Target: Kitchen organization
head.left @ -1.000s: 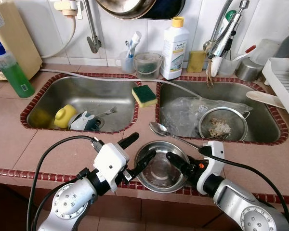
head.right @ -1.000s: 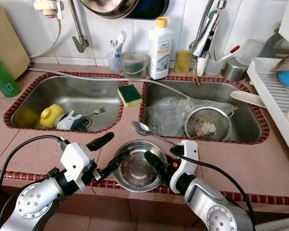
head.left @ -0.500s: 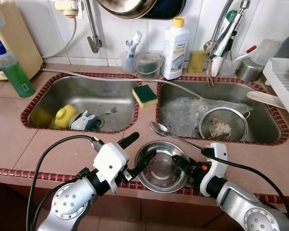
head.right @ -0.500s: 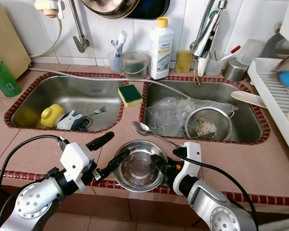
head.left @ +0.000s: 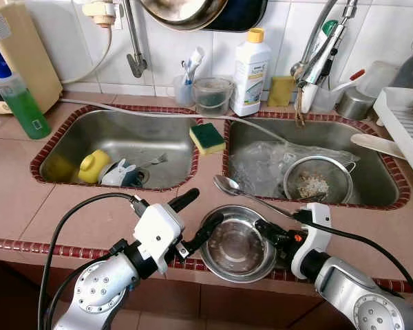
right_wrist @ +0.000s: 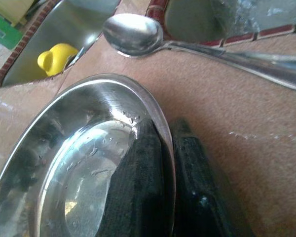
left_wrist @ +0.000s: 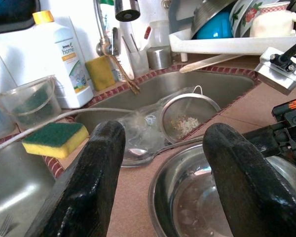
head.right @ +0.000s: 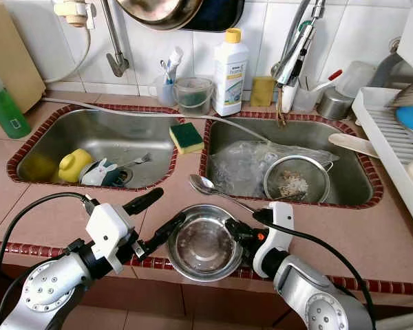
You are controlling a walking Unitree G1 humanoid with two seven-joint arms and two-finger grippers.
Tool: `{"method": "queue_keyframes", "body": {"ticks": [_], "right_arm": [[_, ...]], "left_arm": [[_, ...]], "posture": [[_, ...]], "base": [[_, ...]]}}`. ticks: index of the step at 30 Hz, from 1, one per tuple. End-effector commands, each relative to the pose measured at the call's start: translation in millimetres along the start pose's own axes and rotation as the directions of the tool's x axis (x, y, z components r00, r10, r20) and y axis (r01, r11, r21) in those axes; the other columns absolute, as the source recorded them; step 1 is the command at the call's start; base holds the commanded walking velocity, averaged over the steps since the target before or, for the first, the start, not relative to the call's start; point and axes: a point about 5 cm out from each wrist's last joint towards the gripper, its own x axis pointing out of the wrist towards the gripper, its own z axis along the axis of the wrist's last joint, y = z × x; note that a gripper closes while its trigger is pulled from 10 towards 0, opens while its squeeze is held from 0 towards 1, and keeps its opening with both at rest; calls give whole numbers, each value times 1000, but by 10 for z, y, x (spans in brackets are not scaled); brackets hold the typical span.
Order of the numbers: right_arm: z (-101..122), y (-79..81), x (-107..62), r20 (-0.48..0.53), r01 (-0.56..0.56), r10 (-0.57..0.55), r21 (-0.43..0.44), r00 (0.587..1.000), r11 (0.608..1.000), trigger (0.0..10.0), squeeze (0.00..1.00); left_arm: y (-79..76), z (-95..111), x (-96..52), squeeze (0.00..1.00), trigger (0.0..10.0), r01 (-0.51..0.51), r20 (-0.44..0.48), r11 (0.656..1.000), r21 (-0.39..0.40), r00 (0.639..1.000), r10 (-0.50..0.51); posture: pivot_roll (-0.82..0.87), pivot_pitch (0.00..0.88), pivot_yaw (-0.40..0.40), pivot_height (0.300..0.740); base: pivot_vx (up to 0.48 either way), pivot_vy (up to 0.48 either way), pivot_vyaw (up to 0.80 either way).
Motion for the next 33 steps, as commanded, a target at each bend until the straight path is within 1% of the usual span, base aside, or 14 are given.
{"method": "queue_keyframes", "body": {"ticks": [1, 5, 11, 14, 15, 17, 20, 27, 28, 29, 30, 31, 32, 33], "right_arm": [[-28, -82, -7, -13, 56, -56, 1, 998, 998, 0, 0], [48, -68, 16, 72, 47, -45, -36, 996, 998, 0, 0], [236, 12, 82, 201, 9, -6, -12, 980, 1000, 0, 0], [358, 71, 114, 276, -22, 27, -20, 961, 1000, 0, 0], [440, 103, 129, 326, -41, 47, -26, 944, 999, 0, 0], [480, 117, 132, 348, -50, 56, -28, 936, 998, 0, 0], [548, 136, 130, 387, -60, 70, -36, 920, 998, 0, 0], [744, 196, 151, 496, -81, 99, -57, 863, 995, 0, 0], [763, 201, 153, 510, -77, 100, -66, 855, 995, 824, 0], [794, 221, 152, 528, -91, 114, -68, 842, 993, 2549, 0], [821, 235, 153, 543, -98, 121, -72, 831, 993, 3529, 298], [847, 242, 153, 557, -90, 122, -83, 821, 992, 4627, 471], [884, 255, 159, 576, -71, 122, -110, 808, 991, 6078, 463], [901, 261, 160, 588, -61, 123, -124, 799, 990, 10000, 443]], "left_arm": [[-6, 19, 5, 0, 10000, 4, 6, 1000, 12, 1000, -4], [50, 11, -3, 0, 10000, -28, 6, 1000, 6, 1000, 28], [244, 55, 26, 0, 10000, -116, 35, 991, -67, 992, 119], [386, 64, 52, 0, 10000, -195, 32, 976, -97, 980, 199], [475, 60, 61, 0, 10000, -252, 23, 958, -134, 966, 257], [503, 59, 59, 0, 10000, -273, 20, 948, -165, 960, 280], [542, 23, 50, 0, 10000, -310, -7, 934, -179, 949, 314], [686, -90, 57, 0, 10000, -430, -85, 890, -150, 903, 422], [698, -89, 59, 0, 10000, -435, -86, 889, -144, 900, 427], [712, -86, 67, 0, 10000, -439, -83, 887, -139, 898, 432], [731, -84, 78, 0, 10000, -445, -82, 886, -129, 895, 438], [753, -86, 90, 0, 10000, -454, -82, 884, -114, 891, 447], [799, -89, 110, 0, 10000, -471, -83, 876, -101, 881, 465], [824, -88, 118, 0, 10000, -481, -82, 871, -102, 876, 475]], "posture": [[-107, 70, 3, 740], [-101, 63, 6, 740], [-97, 47, 7, 740], [-92, 44, 9, 740], [-91, 43, 10, 740], [-88, 42, 11, 740], [-85, 42, 10, 740], [-82, 32, 5, 740], [-81, 31, 5, 740], [-81, 31, 5, 740], [-81, 28, 3, 740], [-80, 28, 2, 740], [-81, 24, 0, 740], [-81, 22, 0, 740]], "base": [[0, 0, 0], [0, 0, 0], [0, 0, 0], [0, 0, 0], [0, 0, 0], [0, 0, 0], [0, 0, 0], [0, 0, 0], [0, 0, 0], [0, 0, 0], [0, 0, 0], [0, 0, 0], [0, 0, 0], [0, 0, 0]]}}
